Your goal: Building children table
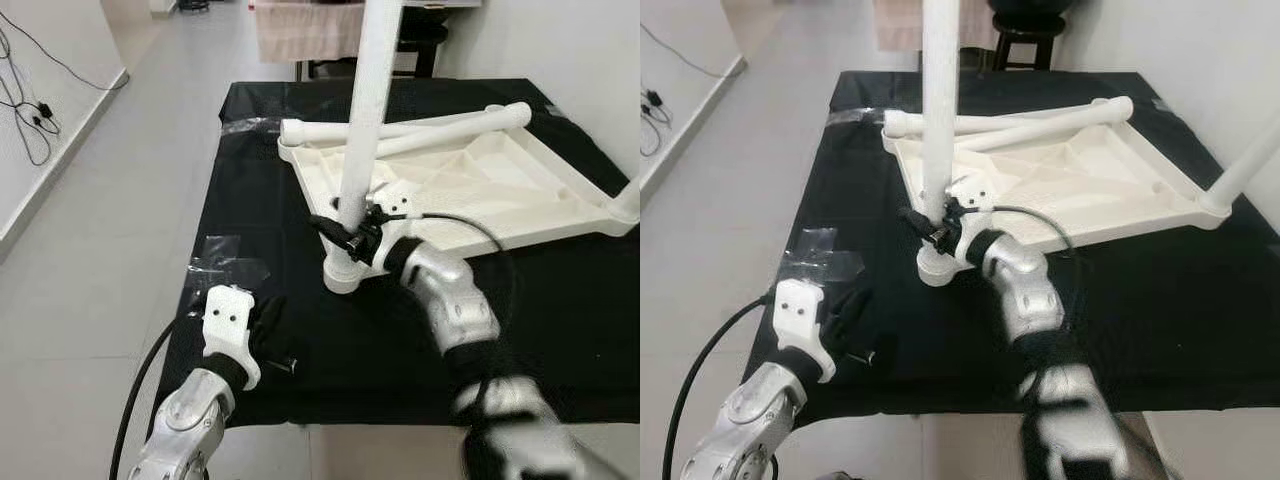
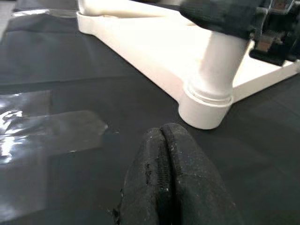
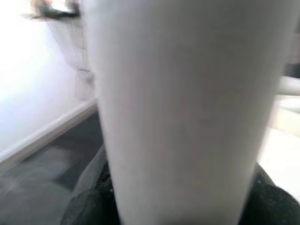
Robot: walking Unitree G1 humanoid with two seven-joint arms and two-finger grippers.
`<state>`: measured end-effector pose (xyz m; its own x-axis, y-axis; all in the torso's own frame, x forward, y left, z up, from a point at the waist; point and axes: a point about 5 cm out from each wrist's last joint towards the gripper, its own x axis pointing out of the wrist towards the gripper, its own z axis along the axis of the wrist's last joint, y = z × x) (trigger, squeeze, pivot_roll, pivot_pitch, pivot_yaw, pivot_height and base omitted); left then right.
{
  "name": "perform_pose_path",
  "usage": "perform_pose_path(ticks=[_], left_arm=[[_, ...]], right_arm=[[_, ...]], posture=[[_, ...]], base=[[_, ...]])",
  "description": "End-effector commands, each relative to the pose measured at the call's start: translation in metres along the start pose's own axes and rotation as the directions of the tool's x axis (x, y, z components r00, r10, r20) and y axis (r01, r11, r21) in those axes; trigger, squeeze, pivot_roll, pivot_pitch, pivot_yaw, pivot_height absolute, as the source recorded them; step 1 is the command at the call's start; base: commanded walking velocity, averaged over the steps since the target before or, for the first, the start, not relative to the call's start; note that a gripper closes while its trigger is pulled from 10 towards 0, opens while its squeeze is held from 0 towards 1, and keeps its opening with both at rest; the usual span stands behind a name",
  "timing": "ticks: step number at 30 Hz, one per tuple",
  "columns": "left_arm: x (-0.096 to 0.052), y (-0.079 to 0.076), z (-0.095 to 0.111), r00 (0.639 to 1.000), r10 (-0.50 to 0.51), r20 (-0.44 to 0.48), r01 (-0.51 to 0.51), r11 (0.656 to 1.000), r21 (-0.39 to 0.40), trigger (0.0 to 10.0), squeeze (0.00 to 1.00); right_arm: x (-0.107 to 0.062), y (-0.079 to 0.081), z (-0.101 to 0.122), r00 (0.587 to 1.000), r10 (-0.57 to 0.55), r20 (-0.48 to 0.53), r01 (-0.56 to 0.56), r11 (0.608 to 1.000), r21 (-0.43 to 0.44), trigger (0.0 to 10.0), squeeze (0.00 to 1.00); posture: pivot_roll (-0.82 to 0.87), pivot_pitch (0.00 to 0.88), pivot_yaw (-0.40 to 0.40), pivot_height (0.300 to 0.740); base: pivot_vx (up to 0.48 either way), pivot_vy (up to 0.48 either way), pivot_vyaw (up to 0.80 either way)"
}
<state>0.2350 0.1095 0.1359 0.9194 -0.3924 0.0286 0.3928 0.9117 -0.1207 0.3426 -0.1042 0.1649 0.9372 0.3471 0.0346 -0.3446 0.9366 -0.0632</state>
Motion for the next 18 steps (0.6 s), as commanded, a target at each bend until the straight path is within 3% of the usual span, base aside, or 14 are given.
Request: perform_pose_path(ticks=[1, 5, 6, 7, 8, 10, 11, 14, 15, 16, 17, 18], left_arm=[[-0.002, 0.003, -0.003, 1.0, 0.005, -0.017, -0.005, 1.0, -0.004, 10.0, 0.0], [0.0, 0.003, -0.003, 1.0, 0.001, -0.019, -0.001, 1.0, -0.008, 10.0, 0.0], [0.0, 0.003, -0.003, 1.0, 0.002, -0.018, -0.002, 1.0, -0.009, 10.0, 0.0], [0.0, 0.003, -0.003, 1.0, 0.002, -0.018, -0.002, 1.0, -0.009, 10.0, 0.0], [0.0, 0.003, -0.003, 1.0, 0.006, -0.015, -0.006, 1.0, -0.008, 10.0, 0.0], [0.0, 0.003, -0.003, 1.0, 0.01, -0.013, -0.01, 1.0, -0.008, 10.0, 0.0], [0.0, 0.003, -0.003, 1.0, 0.013, -0.012, -0.013, 1.0, -0.007, 10.0, 0.0], [0.0, 0.003, -0.003, 1.0, 0.014, -0.011, -0.014, 1.0, -0.007, 10.0, 0.0], [0.001, 0.002, -0.003, 1.0, 0.012, -0.012, -0.012, 1.0, -0.009, 10.0, 0.0], [0.001, 0.002, -0.003, 1.0, 0.012, -0.012, -0.012, 1.0, -0.009, 10.0, 0.0], [0.001, 0.002, -0.003, 1.0, 0.009, -0.013, -0.009, 1.0, -0.011, 10.0, 0.0], [0.001, 0.002, -0.003, 1.0, 0.007, -0.014, -0.007, 1.0, -0.012, 10.0, 0.0]], right_arm=[[-0.014, -0.002, -0.025, 0.99, -0.091, -0.11, 0.079, 0.991, -0.109, 0.0, 0.0], [-0.006, -0.003, -0.029, 0.988, -0.064, -0.143, 0.056, 0.997, -0.056, 0.0, 0.0], [0.001, -0.006, -0.034, 0.982, -0.05, -0.18, 0.052, 0.999, 0.007, 7.3, 0.0], [0.001, -0.006, -0.034, 0.982, -0.05, -0.18, 0.052, 0.999, 0.007, 7.3, 0.0], [0.004, -0.007, -0.031, 0.984, -0.044, -0.17, 0.045, 0.999, 0.002, 10.0, 0.0], [0.006, -0.006, -0.027, 0.988, -0.042, -0.149, 0.043, 0.999, 0.009, 10.0, 0.0], [0.009, -0.003, -0.021, 0.993, -0.004, -0.116, 0.008, 0.999, 0.042, 10.0, 1.0], [0.013, 0.003, -0.008, 0.996, 0.065, -0.064, -0.059, 0.993, 0.098, 10.0, 1.0], [0.015, 0.007, -0.002, 0.99, 0.138, -0.04, -0.132, 0.983, 0.13, 10.0, 0.8], [0.015, 0.007, -0.002, 0.99, 0.138, -0.04, -0.132, 0.983, 0.13, 10.0, 0.8], [0.018, 0.006, 0.004, 0.975, 0.222, -0.011, -0.218, 0.965, 0.145, 10.0, 0.0], [0.021, 0.003, 0.009, 0.948, 0.318, 0.009, -0.316, 0.939, 0.136, 10.0, 0.0]], posture=[[0.1, 0.125, -0.02, 0.74], [0.09, 0.114, -0.012, 0.74], [0.09, 0.116, -0.022, 0.74], [0.09, 0.116, -0.022, 0.74], [0.1, 0.118, -0.024, 0.74], [0.1, 0.118, -0.024, 0.74], [0.11, 0.117, -0.026, 0.74], [0.11, 0.118, -0.026, 0.74], [0.1, 0.115, -0.02, 0.74], [0.1, 0.115, -0.02, 0.74], [0.11, 0.115, -0.021, 0.74], [0.11, 0.114, -0.021, 0.74]], base=[[0.0, 0.0, 0.0], [0.0, 0.0, 0.0], [0.0, 0.0, 0.0], [0.0, 0.0, 0.0], [0.0, 0.0, 0.0], [0.0, 0.0, 0.0], [0.0, 0.0, 0.0], [0.0, 0.0, 0.0], [0.0, 0.0, 0.0], [0.0, 0.0, 0.0], [0.0, 0.0, 0.0], [0.0, 0.0, 0.0]])
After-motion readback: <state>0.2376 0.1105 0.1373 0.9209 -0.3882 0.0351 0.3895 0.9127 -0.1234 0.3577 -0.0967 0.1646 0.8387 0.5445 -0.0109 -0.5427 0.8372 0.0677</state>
